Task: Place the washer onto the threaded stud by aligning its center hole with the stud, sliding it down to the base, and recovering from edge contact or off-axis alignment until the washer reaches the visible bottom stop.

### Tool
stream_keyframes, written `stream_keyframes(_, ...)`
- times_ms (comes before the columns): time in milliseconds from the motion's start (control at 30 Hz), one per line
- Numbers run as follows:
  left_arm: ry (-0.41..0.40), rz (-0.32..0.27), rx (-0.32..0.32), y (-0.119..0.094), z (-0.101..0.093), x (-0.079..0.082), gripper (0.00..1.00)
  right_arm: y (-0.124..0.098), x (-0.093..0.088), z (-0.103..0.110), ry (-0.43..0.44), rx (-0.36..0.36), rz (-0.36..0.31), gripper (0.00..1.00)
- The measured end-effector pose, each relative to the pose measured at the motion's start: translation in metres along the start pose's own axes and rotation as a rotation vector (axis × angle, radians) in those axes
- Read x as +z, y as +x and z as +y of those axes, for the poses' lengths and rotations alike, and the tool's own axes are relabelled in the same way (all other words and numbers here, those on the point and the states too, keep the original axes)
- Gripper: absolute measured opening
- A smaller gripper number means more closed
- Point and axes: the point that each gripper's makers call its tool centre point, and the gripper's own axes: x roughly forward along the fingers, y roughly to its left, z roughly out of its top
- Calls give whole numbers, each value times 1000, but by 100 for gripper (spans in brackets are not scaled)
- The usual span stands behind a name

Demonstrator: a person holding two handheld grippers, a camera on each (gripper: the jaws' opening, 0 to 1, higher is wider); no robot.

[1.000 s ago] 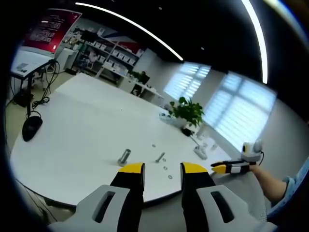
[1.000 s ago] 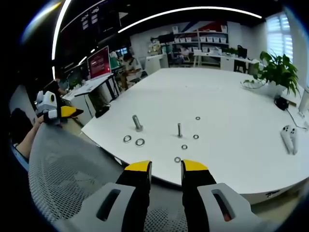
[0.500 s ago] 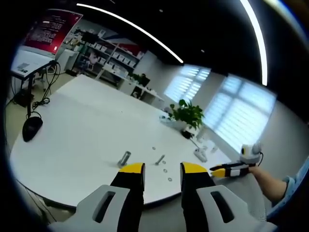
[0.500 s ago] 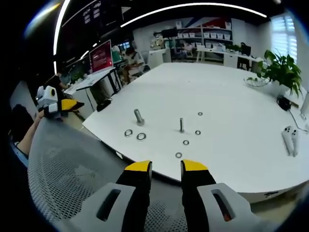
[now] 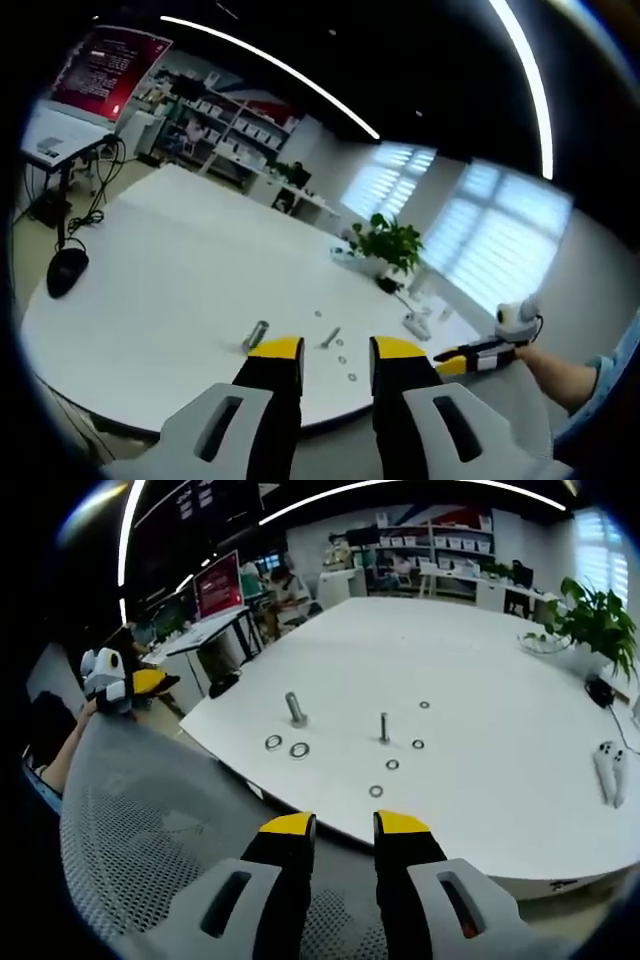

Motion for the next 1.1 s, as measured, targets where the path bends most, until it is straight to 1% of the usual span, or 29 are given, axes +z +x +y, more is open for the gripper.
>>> stream_keyframes(67, -11, -63, 15, -2, 6, 10, 24, 0, 0, 2, -5, 0, 2, 25)
stream_keyframes(100, -12, -63, 15, -3, 6, 10, 24, 0, 1, 1, 0, -4, -5, 25)
stream_keyframes(167, -11, -45, 12, -1, 5, 8, 24, 0, 1, 0, 2, -5, -7, 25)
stream_keyframes(267, -11, -49, 15, -1, 5, 8, 24, 0, 1, 1, -3, 2, -5, 25)
stream_keyframes(367, -10, -33, 19, 0, 7, 7, 24, 0, 0, 2, -4, 7, 6, 25)
stream_keyframes(433, -8, -18, 22, 1, 8, 5, 24, 0, 0, 2, -2, 6, 2, 25)
stream_keyframes(500, 0, 1, 16, 2, 7, 2, 23, -1, 2, 2, 3, 6, -19, 25)
stream_keyframes(567, 1, 8, 15, 2, 7, 1, 23, 0, 2, 2, 4, 4, -14, 25)
stream_keyframes(600, 2, 9, 15, 3, 8, 1, 23, 0, 1, 2, 2, 4, -7, 25)
stream_keyframes(667, -1, 12, 22, 3, 9, 1, 23, 2, -3, 4, -10, 12, 27, 25)
stream_keyframes(700, -3, 9, 26, 2, 9, 1, 23, 3, -6, 5, -20, 21, 54, 25)
stream_keyframes(767, -7, -2, 27, 2, 10, 2, 23, 3, -8, 7, -29, 28, 69, 25)
stream_keyframes(800, -8, 2, 28, 2, 11, 2, 23, 3, -9, 9, -37, 41, 79, 25)
stream_keyframes(900, -9, 2, 30, 2, 10, 2, 23, 4, -16, 15, -94, 99, 143, 25)
stream_keyframes(933, -11, -1, 31, 1, 11, 2, 23, 5, -16, 14, -96, 99, 144, 25)
stream_keyframes(1000, -17, -11, 33, 0, 12, 3, 23, 5, -19, 16, -118, 113, 179, 23)
stream_keyframes(1067, -23, -26, 38, 0, 13, 6, 23, 6, -21, 23, -139, 175, 203, 20)
stream_keyframes(1100, -26, -29, 40, 0, 13, 6, 23, 6, -21, 25, -153, 194, 220, 19)
